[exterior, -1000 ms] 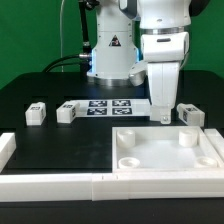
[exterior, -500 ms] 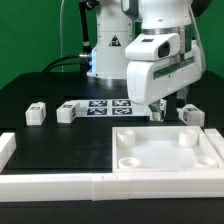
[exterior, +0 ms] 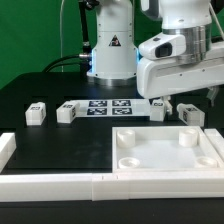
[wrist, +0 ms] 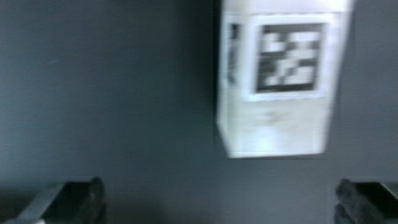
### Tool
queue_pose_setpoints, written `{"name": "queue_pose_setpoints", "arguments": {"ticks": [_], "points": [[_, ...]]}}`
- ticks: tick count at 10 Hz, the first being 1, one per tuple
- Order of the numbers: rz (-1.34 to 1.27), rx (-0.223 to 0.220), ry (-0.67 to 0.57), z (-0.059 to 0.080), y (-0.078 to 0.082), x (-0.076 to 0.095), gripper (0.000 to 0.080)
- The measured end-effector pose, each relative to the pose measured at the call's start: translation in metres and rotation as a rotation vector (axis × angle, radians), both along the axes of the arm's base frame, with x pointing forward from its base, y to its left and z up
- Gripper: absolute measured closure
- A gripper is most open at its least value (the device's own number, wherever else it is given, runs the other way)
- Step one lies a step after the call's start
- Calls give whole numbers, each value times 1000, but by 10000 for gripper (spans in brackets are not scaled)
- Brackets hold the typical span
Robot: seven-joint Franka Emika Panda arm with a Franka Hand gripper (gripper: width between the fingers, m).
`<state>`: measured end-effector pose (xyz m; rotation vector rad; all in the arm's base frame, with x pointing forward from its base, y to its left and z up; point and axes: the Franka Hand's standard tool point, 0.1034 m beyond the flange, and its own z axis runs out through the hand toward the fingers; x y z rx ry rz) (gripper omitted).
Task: Assemble one leg
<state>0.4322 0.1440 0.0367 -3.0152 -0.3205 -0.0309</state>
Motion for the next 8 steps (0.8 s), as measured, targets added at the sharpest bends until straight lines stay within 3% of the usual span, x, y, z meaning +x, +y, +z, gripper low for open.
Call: {"name": "queue_pose_setpoints", "arguments": {"ticks": [4,8], "points": [[12,-10,57,-2,2,-5,150],[42,-65,405,-2,9,-21,150]]}}
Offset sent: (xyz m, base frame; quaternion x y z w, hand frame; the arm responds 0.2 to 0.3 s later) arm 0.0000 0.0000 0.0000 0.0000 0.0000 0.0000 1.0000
